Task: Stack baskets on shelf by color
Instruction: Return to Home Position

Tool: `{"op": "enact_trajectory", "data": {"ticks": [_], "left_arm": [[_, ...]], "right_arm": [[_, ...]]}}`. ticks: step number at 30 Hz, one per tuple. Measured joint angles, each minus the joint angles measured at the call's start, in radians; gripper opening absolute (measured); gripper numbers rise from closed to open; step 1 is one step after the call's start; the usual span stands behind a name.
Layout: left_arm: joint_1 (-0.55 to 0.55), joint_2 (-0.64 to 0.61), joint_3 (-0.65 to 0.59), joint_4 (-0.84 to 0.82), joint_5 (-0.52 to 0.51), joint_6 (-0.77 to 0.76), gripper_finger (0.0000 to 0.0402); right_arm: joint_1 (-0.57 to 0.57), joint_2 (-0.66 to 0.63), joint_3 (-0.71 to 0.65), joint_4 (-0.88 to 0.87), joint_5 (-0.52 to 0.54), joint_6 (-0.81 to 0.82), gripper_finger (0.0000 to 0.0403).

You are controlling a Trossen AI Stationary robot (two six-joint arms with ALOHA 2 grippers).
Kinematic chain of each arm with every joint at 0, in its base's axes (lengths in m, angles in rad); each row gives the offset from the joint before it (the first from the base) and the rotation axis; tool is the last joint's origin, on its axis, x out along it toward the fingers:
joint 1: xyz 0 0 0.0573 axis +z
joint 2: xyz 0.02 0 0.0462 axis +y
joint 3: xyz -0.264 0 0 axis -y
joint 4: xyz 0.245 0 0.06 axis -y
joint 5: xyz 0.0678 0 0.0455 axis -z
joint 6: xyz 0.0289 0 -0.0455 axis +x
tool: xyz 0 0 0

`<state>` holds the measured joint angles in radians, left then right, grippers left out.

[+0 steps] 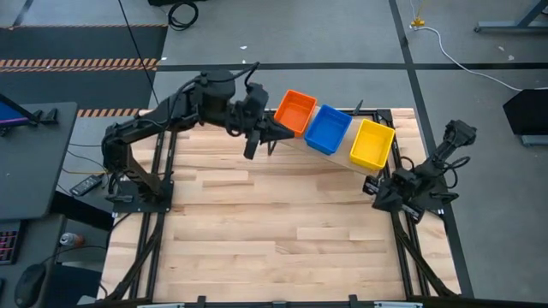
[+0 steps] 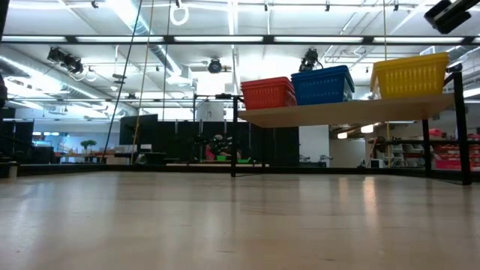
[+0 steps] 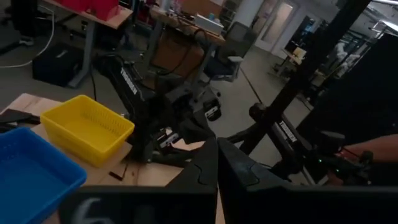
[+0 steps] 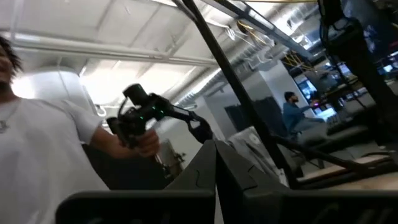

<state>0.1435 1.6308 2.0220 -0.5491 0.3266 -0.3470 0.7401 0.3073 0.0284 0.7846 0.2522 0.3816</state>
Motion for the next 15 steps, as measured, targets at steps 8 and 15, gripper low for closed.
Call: {"op": "enact_trajectory", "data": {"ticks": [8,15], "left_arm": [[0.028,0.001,0.0,-0.037,0.032,0.015,0.0002],[0.068,-0.031,0.0,-0.123,0.029,0.018,0.0001]], "right_arm": [[-0.18,0.0,0.0,-0.103,-0.192,0.034,0.0005],[-0.345,0.0,0.0,-0.143,-0.349,0.061,0.0005]]}}
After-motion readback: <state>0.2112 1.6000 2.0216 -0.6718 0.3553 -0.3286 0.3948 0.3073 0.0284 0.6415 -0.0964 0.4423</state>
